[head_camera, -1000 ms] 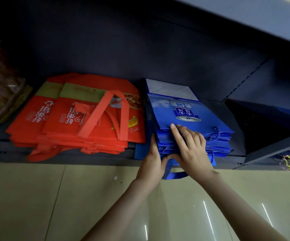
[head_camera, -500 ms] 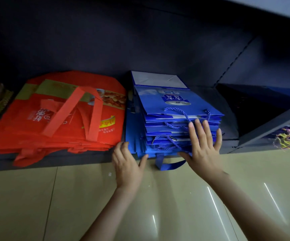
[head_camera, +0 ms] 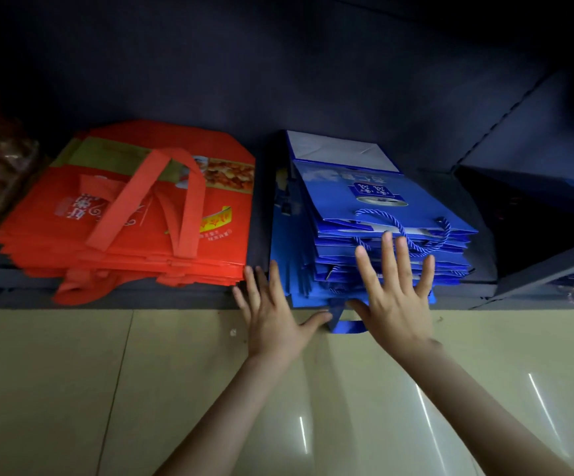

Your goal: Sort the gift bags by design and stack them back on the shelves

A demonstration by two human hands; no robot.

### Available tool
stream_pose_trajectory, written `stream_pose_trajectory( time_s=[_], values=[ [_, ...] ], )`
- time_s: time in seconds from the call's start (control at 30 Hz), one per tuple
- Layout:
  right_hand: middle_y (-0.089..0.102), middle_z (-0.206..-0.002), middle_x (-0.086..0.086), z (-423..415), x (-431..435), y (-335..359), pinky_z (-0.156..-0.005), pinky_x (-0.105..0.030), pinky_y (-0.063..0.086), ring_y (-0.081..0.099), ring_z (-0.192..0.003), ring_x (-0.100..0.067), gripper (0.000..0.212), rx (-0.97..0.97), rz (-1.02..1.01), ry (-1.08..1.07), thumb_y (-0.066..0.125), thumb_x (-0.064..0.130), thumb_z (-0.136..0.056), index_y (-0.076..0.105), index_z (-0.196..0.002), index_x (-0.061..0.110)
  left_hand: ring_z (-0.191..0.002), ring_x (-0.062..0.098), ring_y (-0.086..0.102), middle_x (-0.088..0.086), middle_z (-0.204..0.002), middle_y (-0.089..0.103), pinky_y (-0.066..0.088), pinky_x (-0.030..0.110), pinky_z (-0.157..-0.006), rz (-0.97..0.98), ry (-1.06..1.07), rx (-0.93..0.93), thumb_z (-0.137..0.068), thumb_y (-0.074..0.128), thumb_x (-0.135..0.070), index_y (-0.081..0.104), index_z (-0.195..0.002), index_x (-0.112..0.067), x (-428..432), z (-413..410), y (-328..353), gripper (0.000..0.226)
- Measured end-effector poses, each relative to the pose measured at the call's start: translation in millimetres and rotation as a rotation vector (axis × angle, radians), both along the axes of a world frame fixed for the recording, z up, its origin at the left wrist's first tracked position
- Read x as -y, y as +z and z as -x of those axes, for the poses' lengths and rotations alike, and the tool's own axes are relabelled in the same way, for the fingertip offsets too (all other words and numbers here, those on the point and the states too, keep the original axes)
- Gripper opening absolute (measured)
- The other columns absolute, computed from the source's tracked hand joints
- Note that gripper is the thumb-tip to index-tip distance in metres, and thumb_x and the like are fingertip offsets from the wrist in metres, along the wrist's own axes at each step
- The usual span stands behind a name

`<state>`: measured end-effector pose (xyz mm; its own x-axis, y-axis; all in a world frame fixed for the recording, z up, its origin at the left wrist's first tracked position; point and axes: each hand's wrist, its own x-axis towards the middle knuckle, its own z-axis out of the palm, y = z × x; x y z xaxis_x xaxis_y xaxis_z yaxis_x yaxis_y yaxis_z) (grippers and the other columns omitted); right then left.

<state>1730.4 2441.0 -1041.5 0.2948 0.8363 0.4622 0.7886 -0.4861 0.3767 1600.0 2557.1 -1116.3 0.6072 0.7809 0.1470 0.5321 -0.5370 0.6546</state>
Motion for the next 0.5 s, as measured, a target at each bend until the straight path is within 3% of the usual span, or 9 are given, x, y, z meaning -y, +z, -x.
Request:
stream_pose_trajectory(
  time_s=[0.17, 0.27, 0.33, 0.43, 0.5],
  values=[
    [-0.018, -0.158, -0.01, -8.2, -4.7, 6.8, -0.112, -0.057, -0.004, -0.013, -0.146, -0.028, 0.14, -0.011, 0.06, 0.01, 0.09, 0.044, -0.053, -0.007, -0.153, 0.027, -0.141, 0.039, 0.023, 0.024, -0.147, 0.034, 0.004, 0.051, -0.113, 0.086, 0.0, 0.167, -0.062, 0.081, -0.051, 0.023, -0.145, 0.004, -1.4, -11.9, -6.7, 0.116],
    [-0.01, -0.158, -0.015, -10.4, -8.0, 8.7, -0.112, -0.057, -0.004, -0.011, -0.146, -0.028, 0.142, 0.005, 0.06, 0.037, 0.091, 0.044, -0.05, -0.006, -0.153, 0.027, -0.143, 0.039, 0.017, 0.027, -0.149, 0.028, 0.003, 0.045, -0.116, 0.117, -0.02, 0.169, -0.065, 0.082, -0.044, 0.024, -0.145, 0.005, -2.0, -16.3, -10.1, 0.111],
    [0.004, -0.154, -0.02, -11.7, -9.8, 8.4, -0.113, -0.057, -0.005, -0.007, -0.147, -0.031, 0.144, 0.037, 0.057, 0.053, 0.092, 0.044, -0.046, -0.003, -0.153, 0.026, -0.142, 0.039, 0.019, 0.029, -0.148, 0.029, 0.008, 0.048, -0.117, 0.102, -0.022, 0.16, -0.065, 0.082, -0.045, 0.028, -0.144, 0.005, -1.5, -17.7, -15.7, 0.108],
    [0.02, -0.146, -0.025, -12.6, -10.8, 7.1, -0.114, -0.057, 0.0, 0.011, -0.142, -0.041, 0.146, 0.052, 0.061, 0.076, 0.093, 0.042, -0.044, -0.002, -0.153, 0.025, -0.134, 0.043, 0.033, 0.032, -0.139, 0.04, 0.023, 0.052, -0.112, 0.037, 0.005, 0.186, -0.056, 0.088, -0.038, 0.037, -0.136, 0.006, -1.1, -19.7, -21.6, 0.105],
    [0.022, -0.145, -0.026, -11.5, -9.7, 6.1, -0.113, -0.055, 0.007, 0.019, -0.138, -0.042, 0.143, 0.057, 0.052, 0.09, 0.093, 0.041, -0.048, -0.002, -0.153, 0.025, -0.128, 0.043, 0.04, 0.033, -0.133, 0.047, 0.024, 0.043, -0.109, -0.017, 0.039, 0.218, -0.051, 0.09, -0.035, 0.039, -0.131, 0.005, -1.1, -20.0, -21.9, 0.103]
  ],
)
